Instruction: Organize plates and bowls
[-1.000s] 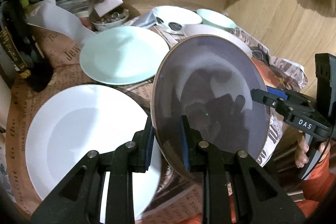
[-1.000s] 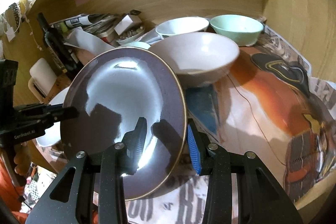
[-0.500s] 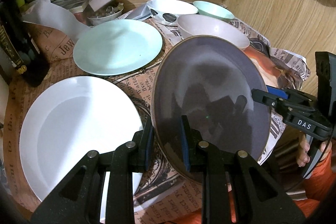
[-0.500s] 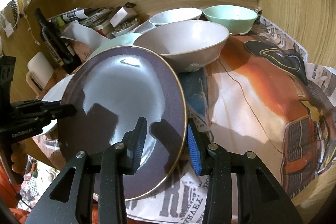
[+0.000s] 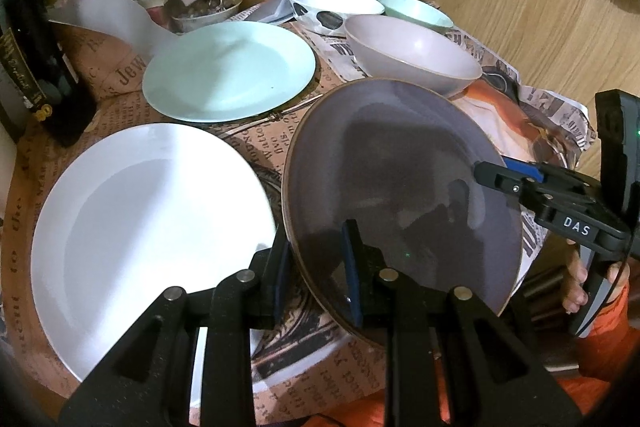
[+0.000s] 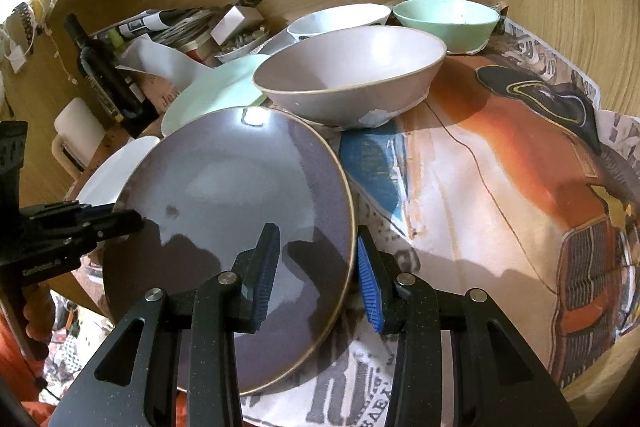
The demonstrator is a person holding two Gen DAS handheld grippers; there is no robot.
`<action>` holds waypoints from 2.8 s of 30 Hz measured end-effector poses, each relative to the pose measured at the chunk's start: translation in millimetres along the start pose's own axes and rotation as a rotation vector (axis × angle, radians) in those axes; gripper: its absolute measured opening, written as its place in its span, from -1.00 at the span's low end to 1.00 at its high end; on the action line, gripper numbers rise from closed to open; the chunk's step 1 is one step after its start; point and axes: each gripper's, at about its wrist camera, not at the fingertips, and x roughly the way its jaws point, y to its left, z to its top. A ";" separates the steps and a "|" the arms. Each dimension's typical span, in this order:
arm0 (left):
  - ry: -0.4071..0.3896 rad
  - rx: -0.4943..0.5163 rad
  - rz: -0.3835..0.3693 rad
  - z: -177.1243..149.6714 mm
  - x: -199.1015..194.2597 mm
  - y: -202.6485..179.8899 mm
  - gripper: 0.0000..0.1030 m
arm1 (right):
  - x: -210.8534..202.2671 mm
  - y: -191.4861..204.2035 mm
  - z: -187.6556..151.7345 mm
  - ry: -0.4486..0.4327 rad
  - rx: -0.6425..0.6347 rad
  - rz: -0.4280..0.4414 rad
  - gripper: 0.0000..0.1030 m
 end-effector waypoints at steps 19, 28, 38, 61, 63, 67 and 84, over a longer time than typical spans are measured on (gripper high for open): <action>0.017 0.011 -0.016 11.7 18.1 2.3 -0.46 | 4.4 -4.8 5.6 0.026 -0.008 -0.012 -0.29; 0.011 0.017 -0.033 11.4 17.2 4.4 -0.46 | 3.5 -5.1 6.3 0.027 0.007 -0.006 -0.24; -0.023 0.005 -0.042 15.7 7.4 10.4 -0.45 | -25.7 -0.9 16.9 -0.085 -0.010 -0.063 0.07; -0.283 -0.102 0.234 -32.3 -83.3 101.2 0.42 | -9.3 95.6 49.2 -0.115 -0.228 0.057 0.44; -0.271 -0.115 0.245 -37.9 -82.0 109.9 0.42 | 0.2 107.4 51.4 -0.094 -0.249 0.073 0.45; -0.248 -0.137 0.255 -51.0 -81.1 129.9 0.42 | 19.2 127.0 54.4 -0.048 -0.286 0.091 0.45; -0.211 -0.274 0.139 -79.8 -72.4 180.1 0.15 | 91.7 160.8 69.4 0.201 -0.333 0.104 -0.01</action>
